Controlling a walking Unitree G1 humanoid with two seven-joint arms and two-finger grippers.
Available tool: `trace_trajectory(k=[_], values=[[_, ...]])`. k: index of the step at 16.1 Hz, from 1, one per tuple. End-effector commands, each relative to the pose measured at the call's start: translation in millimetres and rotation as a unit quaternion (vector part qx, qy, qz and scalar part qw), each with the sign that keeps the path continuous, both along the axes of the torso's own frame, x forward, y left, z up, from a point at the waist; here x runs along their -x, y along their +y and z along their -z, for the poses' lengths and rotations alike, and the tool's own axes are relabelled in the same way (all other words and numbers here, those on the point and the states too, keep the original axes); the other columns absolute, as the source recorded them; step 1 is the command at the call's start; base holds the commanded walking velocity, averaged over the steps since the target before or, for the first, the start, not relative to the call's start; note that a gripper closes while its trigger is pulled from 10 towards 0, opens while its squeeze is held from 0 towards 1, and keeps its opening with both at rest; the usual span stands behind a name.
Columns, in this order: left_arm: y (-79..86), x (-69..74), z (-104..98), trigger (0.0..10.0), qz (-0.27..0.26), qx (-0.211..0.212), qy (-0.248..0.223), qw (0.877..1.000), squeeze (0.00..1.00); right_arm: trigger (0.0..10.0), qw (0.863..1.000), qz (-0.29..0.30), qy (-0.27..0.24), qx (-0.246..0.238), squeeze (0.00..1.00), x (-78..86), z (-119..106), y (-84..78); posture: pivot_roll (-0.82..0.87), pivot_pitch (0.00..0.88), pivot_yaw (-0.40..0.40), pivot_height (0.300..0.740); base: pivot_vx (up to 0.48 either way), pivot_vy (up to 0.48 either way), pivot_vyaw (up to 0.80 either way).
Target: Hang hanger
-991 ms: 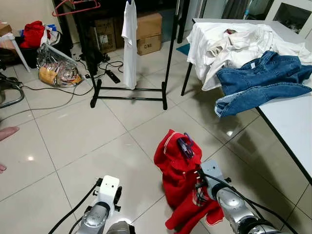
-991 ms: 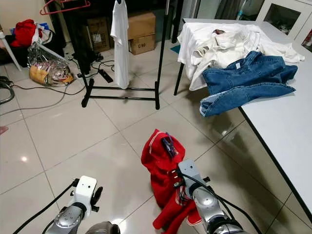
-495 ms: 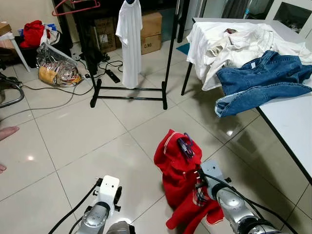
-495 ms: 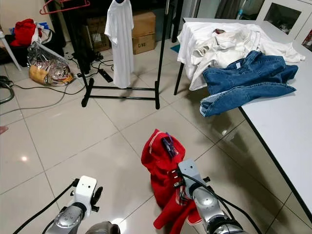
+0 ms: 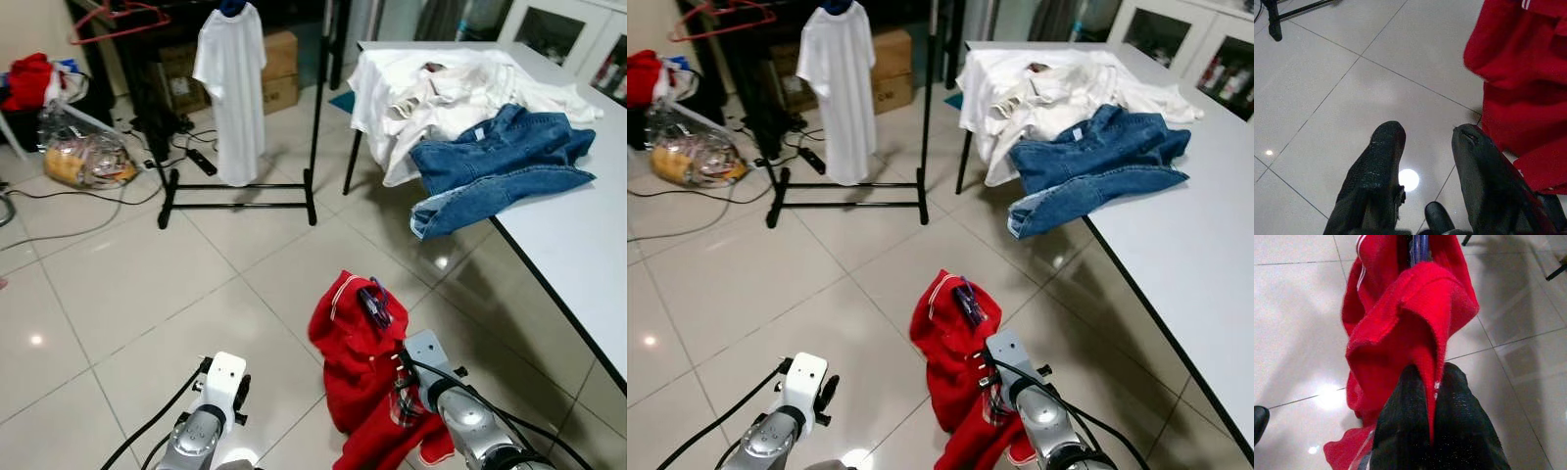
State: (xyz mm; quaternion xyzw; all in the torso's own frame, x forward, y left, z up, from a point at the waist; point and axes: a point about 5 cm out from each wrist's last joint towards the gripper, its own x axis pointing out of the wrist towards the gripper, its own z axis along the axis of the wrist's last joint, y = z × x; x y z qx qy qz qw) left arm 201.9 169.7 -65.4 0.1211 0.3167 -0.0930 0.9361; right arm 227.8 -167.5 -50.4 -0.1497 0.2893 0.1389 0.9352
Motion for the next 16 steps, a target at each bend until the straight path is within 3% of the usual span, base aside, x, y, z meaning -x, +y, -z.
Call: trace_trajectory(k=[1, 9, 14, 16], values=[[-1.8, -0.8, -0.3, 10.0, 0.008, 0.000, 0.000, 1.000, 0.00, 10.0, 1.000, 0.002, -0.017, 0.007, 0.00, -4.5, -4.4, -4.0, 0.11, 0.000, -0.037, 0.740, 0.349, 0.000, 0.00], [-0.9, 0.8, 0.2, 10.0, 0.010, -0.001, 0.000, 1.000, 0.00, 10.0, 1.000, -0.015, -0.023, 0.011, 0.00, -4.9, -5.2, -0.6, 0.11, 0.000, -0.036, 0.740, 0.313, 0.000, 0.00], [-0.5, -1.5, -1.0, 10.0, 0.009, -0.002, -0.003, 1.000, 0.00, 10.0, 0.999, -0.023, -0.025, 0.007, 0.00, -5.6, -5.9, 1.8, 0.11, 0.000, -0.037, 0.740, 0.302, 0.000, 0.63], [-0.2, -2.6, -1.6, 10.0, 0.011, -0.003, -0.003, 1.000, 0.00, 10.0, 1.000, -0.006, -0.023, 0.000, 0.00, -7.4, -6.5, 0.1, 0.11, 0.000, -0.034, 0.740, 0.300, 0.000, 0.00]])
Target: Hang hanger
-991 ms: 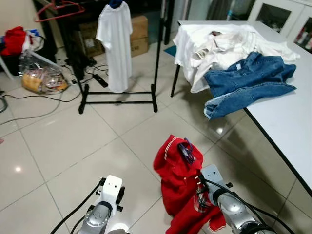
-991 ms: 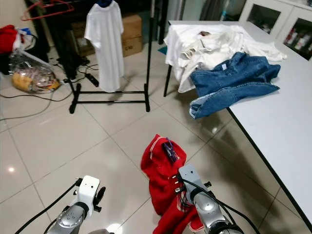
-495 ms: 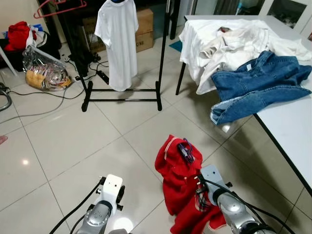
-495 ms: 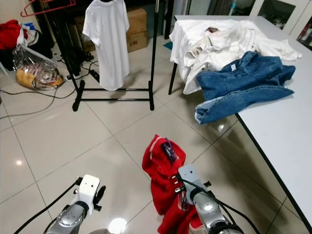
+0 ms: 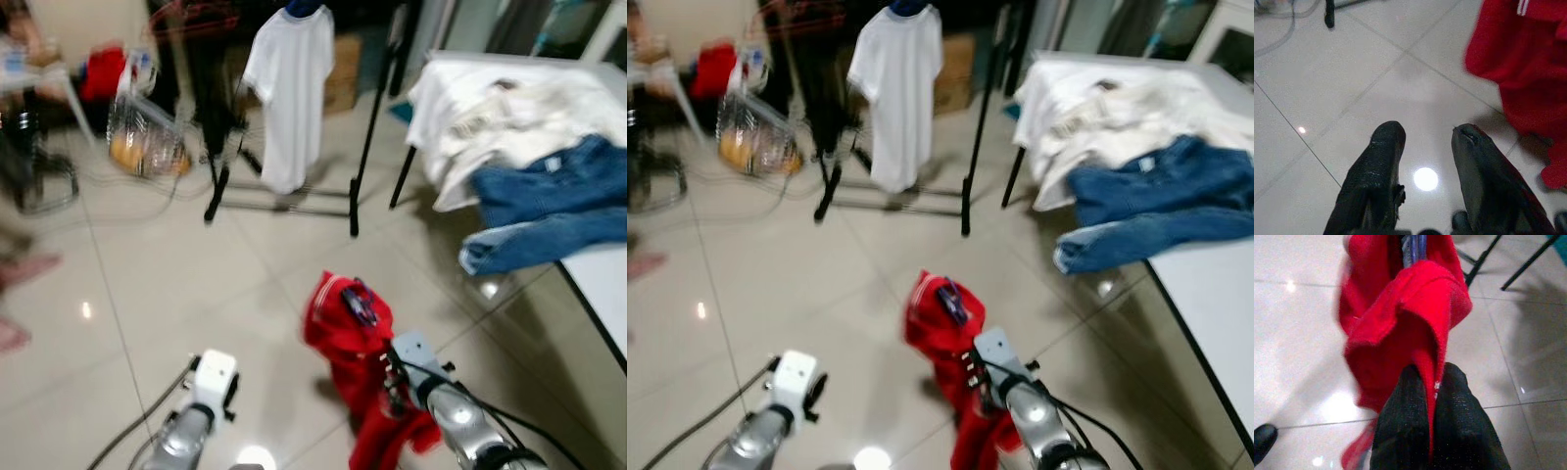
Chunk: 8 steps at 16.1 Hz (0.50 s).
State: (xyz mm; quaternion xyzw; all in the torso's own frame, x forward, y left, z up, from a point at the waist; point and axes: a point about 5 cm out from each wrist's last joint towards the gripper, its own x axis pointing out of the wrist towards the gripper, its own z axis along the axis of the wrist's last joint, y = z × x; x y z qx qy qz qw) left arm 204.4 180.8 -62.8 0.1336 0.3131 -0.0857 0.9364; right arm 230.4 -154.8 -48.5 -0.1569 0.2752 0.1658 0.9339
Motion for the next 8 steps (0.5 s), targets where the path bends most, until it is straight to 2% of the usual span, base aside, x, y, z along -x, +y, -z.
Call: trace_trajectory(k=[1, 8], values=[[-11.2, -0.4, 1.0, 10.0, 0.013, 0.010, 0.002, 1.000, 0.00, 10.0, 1.000, 0.024, -0.014, 0.003, 0.00, -5.1, -4.8, -12.9, 0.11, 0.000, -0.035, 0.740, 0.296, 0.000, 0.00], [-11.4, -1.2, 0.4, 10.0, 0.014, 0.010, 0.000, 1.000, 0.00, 10.0, 1.000, 0.024, -0.015, 0.005, 0.00, -5.5, -5.1, -13.0, 0.11, 0.000, -0.033, 0.740, 0.360, 0.000, 0.00]])
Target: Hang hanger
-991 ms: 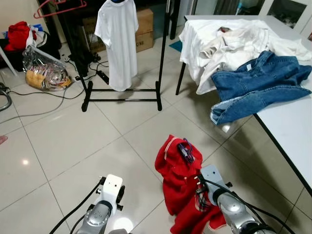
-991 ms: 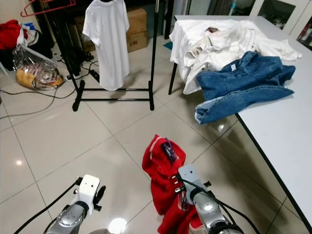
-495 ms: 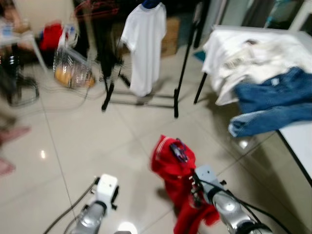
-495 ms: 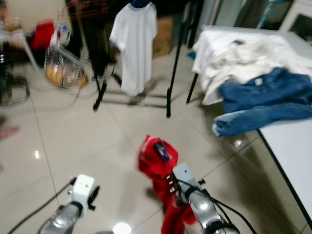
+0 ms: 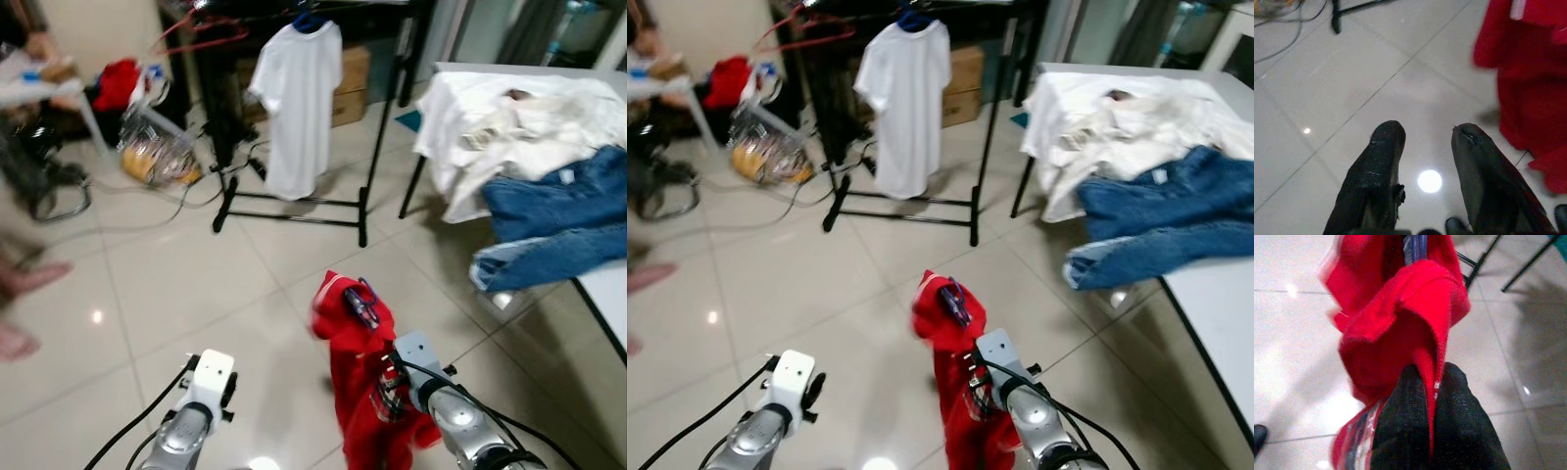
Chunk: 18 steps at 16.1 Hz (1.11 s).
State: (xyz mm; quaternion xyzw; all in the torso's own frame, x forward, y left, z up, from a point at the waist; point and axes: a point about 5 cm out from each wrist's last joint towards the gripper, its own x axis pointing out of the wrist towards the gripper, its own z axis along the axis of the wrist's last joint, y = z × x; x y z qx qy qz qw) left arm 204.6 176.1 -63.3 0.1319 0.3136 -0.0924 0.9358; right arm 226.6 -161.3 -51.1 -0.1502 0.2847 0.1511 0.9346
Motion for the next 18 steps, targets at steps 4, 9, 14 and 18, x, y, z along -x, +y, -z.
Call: trace_trajectory(k=[4, 9, 14, 18], values=[[-5.3, -1.7, -0.6, 10.0, 0.008, 0.005, -0.002, 1.000, 0.00, 10.0, 1.000, 0.008, -0.023, 0.005, 0.00, -9.7, -7.7, -5.6, 0.11, 0.000, -0.030, 0.740, 0.414, 0.000, 0.00], [-4.6, -2.2, -0.9, 10.0, 0.009, 0.003, -0.002, 1.000, 0.00, 10.0, 1.000, 0.009, -0.022, 0.006, 0.00, -9.8, -7.6, -5.3, 0.11, 0.000, -0.026, 0.740, 0.418, 0.000, 0.00], [-5.1, -1.8, -0.7, 10.0, 0.010, 0.002, -0.002, 1.000, 0.00, 10.0, 1.000, 0.010, -0.021, 0.008, 0.00, -8.8, -6.9, -6.4, 0.11, 0.000, -0.026, 0.740, 0.418, 0.000, 0.00], [-5.6, -1.7, -0.5, 10.0, 0.011, 0.002, -0.002, 1.000, 0.00, 10.0, 1.000, 0.012, -0.019, 0.010, 0.00, -7.8, -6.1, -7.0, 0.11, 0.000, -0.026, 0.740, 0.420, 0.000, 0.00]])
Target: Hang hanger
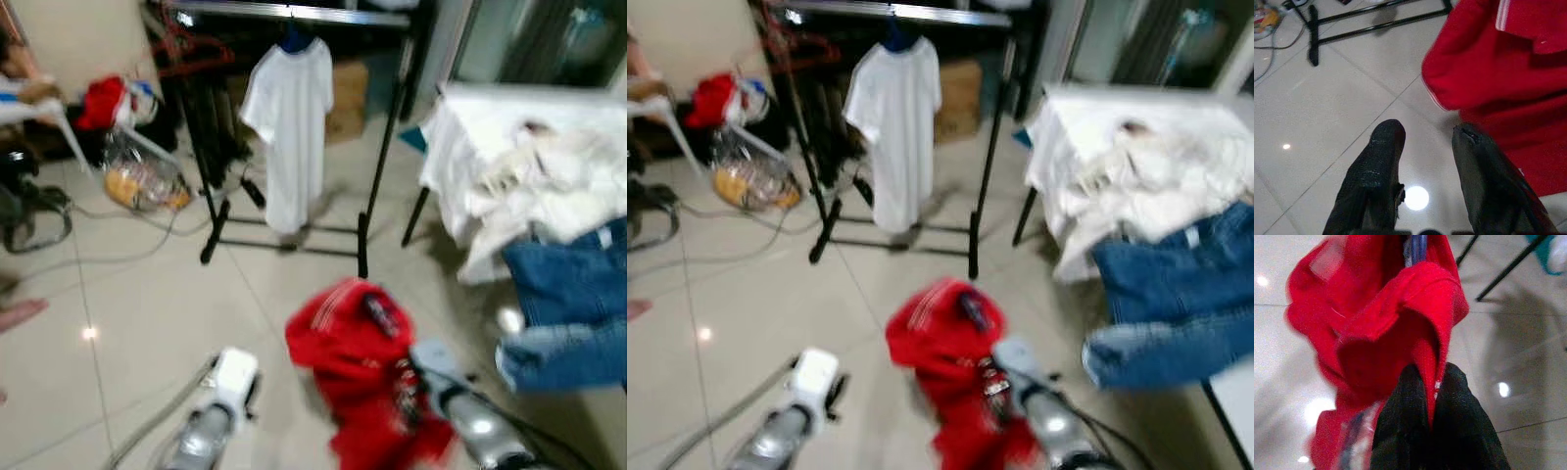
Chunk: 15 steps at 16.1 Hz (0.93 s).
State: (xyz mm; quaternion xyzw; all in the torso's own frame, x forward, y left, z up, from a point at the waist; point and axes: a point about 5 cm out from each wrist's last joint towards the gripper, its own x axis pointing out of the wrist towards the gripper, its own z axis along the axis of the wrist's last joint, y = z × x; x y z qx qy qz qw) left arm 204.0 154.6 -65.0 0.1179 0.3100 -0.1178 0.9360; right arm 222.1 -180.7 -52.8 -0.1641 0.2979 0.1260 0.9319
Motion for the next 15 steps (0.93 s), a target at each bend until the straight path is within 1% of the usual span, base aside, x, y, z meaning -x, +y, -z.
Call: trace_trajectory(k=[1, 13, 15], values=[[16.3, -2.5, -2.4, 10.0, -0.009, -0.020, -0.004, 1.000, 0.00, 10.0, 1.000, -0.010, -0.026, -0.011, 0.00, -12.5, -7.8, 12.6, 0.11, 0.000, -0.026, 0.740, 0.416, 0.000, 0.00], [16.9, -1.7, -1.9, 10.0, -0.012, -0.020, -0.002, 1.000, 0.00, 10.0, 1.000, -0.012, -0.025, -0.011, 0.00, -12.6, -7.9, 13.2, 0.11, 0.000, -0.029, 0.740, 0.418, 0.000, 0.00], [16.4, -0.7, -1.4, 10.0, -0.013, -0.019, -0.002, 1.000, 0.00, 10.0, 1.000, -0.014, -0.025, -0.010, 0.00, -12.3, -7.8, 12.6, 0.11, 0.000, -0.032, 0.740, 0.418, 0.120, 0.00]])
